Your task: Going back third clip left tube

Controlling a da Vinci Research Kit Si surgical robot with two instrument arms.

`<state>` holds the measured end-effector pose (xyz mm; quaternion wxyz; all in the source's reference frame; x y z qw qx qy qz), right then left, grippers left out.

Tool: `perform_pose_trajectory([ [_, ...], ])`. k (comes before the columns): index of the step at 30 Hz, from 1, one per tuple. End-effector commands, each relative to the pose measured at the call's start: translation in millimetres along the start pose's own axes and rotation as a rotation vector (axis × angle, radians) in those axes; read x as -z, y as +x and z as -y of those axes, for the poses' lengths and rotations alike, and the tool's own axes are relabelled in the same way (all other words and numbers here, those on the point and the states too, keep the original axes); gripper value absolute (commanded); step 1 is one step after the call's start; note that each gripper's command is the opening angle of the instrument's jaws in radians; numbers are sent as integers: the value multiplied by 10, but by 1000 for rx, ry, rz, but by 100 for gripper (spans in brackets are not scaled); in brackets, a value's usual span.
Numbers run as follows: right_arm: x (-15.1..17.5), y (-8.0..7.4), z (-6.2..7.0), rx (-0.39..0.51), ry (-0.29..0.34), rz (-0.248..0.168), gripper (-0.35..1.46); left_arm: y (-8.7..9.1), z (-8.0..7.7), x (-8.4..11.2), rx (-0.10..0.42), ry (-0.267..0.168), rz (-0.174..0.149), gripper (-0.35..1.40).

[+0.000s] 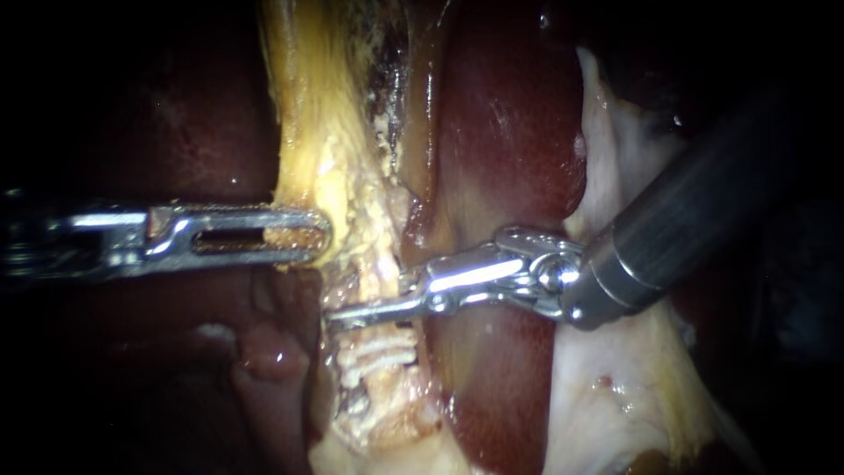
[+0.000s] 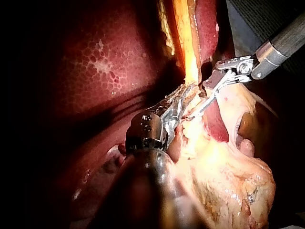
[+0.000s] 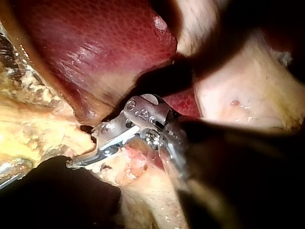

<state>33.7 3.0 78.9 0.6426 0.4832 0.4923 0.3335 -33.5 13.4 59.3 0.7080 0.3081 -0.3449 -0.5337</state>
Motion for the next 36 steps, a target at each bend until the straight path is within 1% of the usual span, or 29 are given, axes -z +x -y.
perform_pose_trajectory([
  [1,0,0,0,-1,-2,-1,-35,0,0,1,0,0,0,-35],
  [6,1,0,2,-18,-3,1,-35,0,1,1,0,0,0,-35],
  [7,1,0,2,-18,0,3,-30,0,1,1,0,0,0,-35],
  [10,1,0,3,-18,-7,-2,33,0,1,1,0,0,0,-35],
  [11,1,-1,4,-24,-15,-8,46,1,1,2,0,0,0,-35],
  [14,2,-3,7,51,-40,-22,58,1,1,2,0,0,0,-35],
  [16,2,-4,12,106,-55,-27,60,1,1,3,0,0,0,-35],
  [18,5,-6,16,160,-53,-20,60,1,1,3,0,0,0,-35],
  [24,22,-11,23,300,-47,-3,60,1,0,4,0,0,-1,-35],
  [31,53,-10,32,405,-54,0,60,1,0,4,-1,0,-1,-35],
  [34,64,-8,35,436,-57,1,60,1,0,4,-1,0,-1,-35],
  [36,68,-7,36,440,-58,0,60,1,0,4,-1,0,-1,-35],
])
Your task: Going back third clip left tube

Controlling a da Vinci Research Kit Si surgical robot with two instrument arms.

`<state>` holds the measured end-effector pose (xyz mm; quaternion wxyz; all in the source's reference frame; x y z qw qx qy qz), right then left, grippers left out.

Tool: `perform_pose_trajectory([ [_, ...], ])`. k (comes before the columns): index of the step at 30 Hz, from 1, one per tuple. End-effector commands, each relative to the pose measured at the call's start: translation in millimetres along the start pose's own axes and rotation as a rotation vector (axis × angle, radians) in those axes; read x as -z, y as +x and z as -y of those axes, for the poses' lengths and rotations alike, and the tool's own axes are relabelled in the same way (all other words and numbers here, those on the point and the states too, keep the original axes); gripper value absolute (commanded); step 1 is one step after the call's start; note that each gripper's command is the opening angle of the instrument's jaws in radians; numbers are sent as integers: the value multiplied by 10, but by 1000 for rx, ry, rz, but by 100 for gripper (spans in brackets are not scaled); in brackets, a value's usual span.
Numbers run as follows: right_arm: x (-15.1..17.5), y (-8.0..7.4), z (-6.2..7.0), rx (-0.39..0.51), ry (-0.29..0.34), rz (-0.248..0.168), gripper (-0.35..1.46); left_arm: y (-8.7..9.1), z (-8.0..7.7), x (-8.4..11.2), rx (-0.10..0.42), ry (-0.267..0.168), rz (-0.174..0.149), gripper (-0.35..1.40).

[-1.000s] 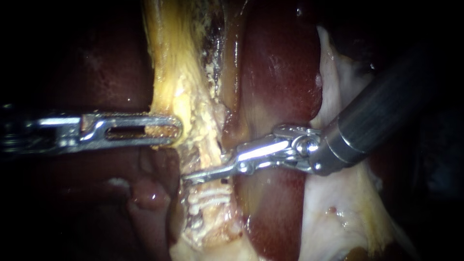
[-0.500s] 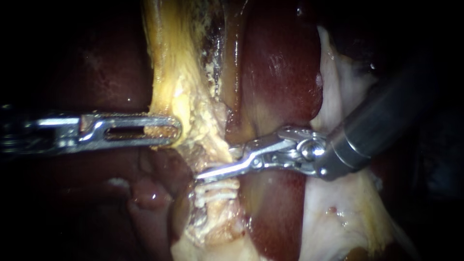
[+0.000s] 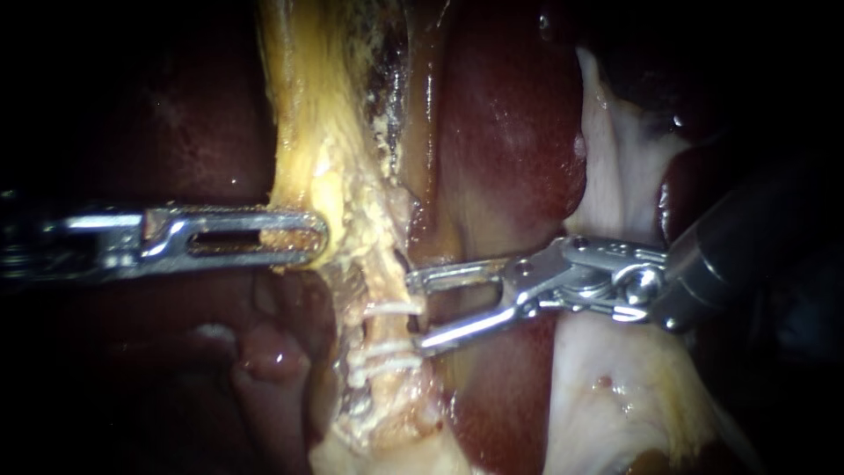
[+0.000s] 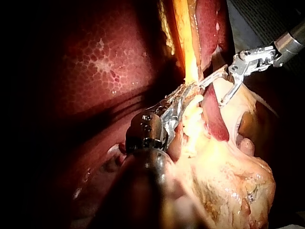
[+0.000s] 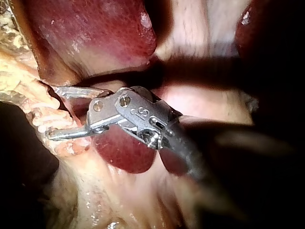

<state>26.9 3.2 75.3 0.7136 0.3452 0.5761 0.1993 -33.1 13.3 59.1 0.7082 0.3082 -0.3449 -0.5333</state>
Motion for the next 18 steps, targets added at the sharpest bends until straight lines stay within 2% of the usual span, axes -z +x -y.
perform_pose_trajectory([
  [1,1,0,0,-1,1,0,60,0,0,0,0,0,0,-35],
  [8,20,4,7,66,10,-1,60,1,-1,1,-1,1,-1,-35],
  [12,43,21,19,145,2,-25,60,1,-2,2,-1,1,-1,-35],
  [18,75,52,36,230,-41,-25,60,1,-1,2,-1,1,-1,-35],
])
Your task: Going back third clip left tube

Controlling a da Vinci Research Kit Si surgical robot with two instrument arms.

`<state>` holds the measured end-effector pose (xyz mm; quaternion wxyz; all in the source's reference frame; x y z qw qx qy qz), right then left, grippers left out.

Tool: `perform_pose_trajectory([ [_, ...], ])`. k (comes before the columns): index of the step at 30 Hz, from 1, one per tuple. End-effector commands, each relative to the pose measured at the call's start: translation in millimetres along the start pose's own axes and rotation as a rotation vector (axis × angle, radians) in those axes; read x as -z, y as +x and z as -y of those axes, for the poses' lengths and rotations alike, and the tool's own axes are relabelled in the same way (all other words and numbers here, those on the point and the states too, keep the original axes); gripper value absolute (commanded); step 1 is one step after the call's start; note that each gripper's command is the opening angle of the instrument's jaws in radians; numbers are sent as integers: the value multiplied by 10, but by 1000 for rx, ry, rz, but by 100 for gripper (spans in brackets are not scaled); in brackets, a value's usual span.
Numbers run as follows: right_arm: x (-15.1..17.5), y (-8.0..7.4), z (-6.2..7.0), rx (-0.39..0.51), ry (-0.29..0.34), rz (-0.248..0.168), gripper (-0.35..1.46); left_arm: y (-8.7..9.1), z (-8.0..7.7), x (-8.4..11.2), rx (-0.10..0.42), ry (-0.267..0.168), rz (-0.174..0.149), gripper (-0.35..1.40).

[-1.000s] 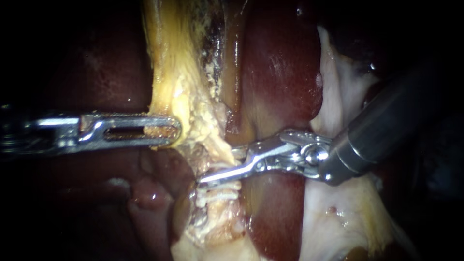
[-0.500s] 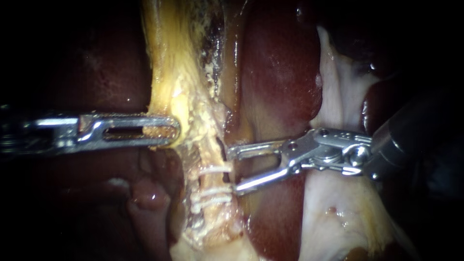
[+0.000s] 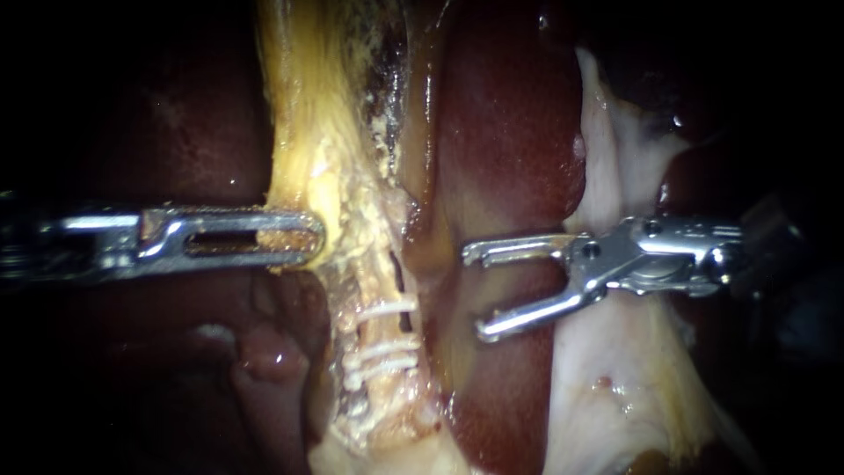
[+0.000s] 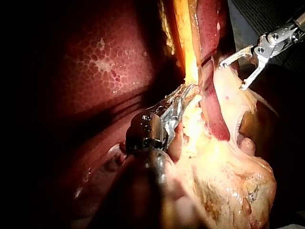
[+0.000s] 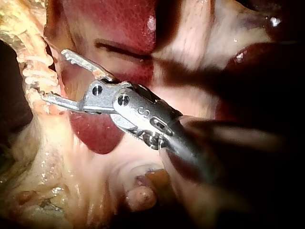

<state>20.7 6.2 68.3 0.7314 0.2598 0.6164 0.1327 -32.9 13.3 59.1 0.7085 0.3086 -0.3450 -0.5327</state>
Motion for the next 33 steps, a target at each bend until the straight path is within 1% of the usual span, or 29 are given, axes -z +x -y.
perform_pose_trajectory([
  [1,4,5,1,8,-5,1,60,0,0,0,0,0,0,-35],
  [4,11,11,4,21,-10,2,60,1,-2,-5,-1,-1,2,-35],
  [7,13,12,5,32,-9,2,60,4,-10,-21,-5,-4,9,-35],
  [9,12,10,5,39,-9,3,60,5,-19,-34,-8,-17,6,-35],
  [12,12,9,5,40,-9,3,60,6,-33,-54,-18,-26,-8,-35],
  [14,12,9,6,46,-9,4,60,8,-40,-68,-9,-26,-18,-35],
  [16,12,9,6,52,-9,4,60,11,-44,-79,-11,-26,-33,-35],
  [18,11,9,5,52,-9,4,60,14,-46,-87,-13,-26,-40,-35],
  [26,10,13,6,62,-11,-2,60,14,-39,-86,-11,-26,-44,-35],
  [33,10,13,6,62,-11,-5,60,14,-39,-86,-11,-25,-45,-35],
])
